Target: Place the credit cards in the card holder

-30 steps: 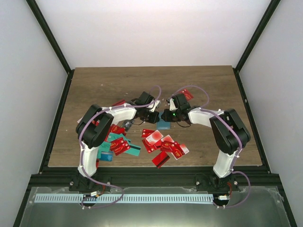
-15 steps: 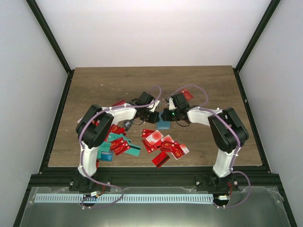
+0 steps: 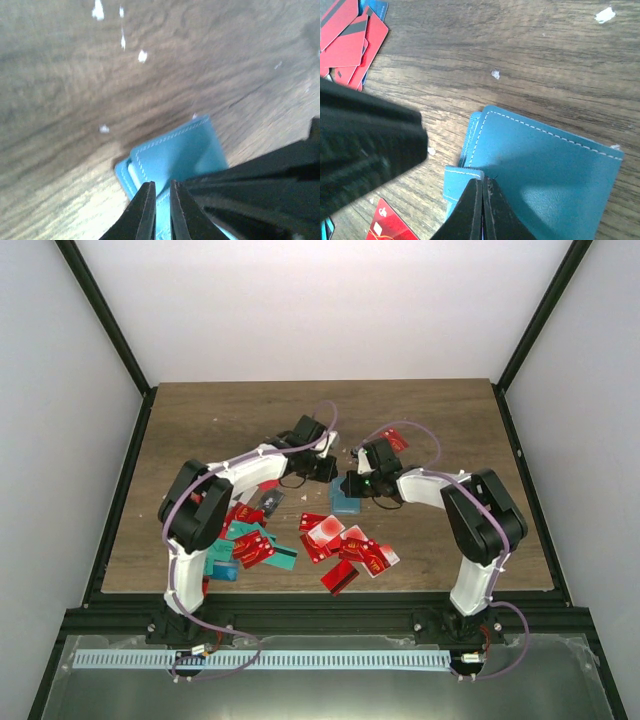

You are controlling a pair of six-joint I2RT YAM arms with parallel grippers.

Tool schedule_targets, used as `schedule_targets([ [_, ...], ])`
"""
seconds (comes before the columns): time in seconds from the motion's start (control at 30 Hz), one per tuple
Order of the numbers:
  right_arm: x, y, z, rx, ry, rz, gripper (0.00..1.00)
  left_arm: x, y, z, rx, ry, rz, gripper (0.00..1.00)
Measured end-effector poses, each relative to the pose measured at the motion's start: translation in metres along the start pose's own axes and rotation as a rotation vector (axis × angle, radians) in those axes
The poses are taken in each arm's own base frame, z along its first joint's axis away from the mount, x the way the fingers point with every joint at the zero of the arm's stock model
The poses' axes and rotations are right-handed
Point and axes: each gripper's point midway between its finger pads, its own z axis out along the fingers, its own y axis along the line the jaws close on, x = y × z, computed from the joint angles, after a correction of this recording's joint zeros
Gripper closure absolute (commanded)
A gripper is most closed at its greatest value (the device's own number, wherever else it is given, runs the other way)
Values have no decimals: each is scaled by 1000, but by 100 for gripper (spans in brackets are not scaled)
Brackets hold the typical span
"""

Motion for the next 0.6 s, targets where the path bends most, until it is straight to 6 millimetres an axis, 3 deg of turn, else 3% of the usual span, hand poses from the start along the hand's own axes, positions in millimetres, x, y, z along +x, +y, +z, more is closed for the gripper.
schedule_targets([
  [0.1, 1, 1, -1, -6, -2, -1, 99, -19, -6, -7, 19, -37, 1, 89],
  [0.2, 0, 3, -3, -11, -4, -3, 99, -25, -9, -4, 37, -40, 3, 89],
  [0.6, 1, 7, -7, -28, -8, -7, 99, 6, 2, 31, 61, 72, -22, 89],
])
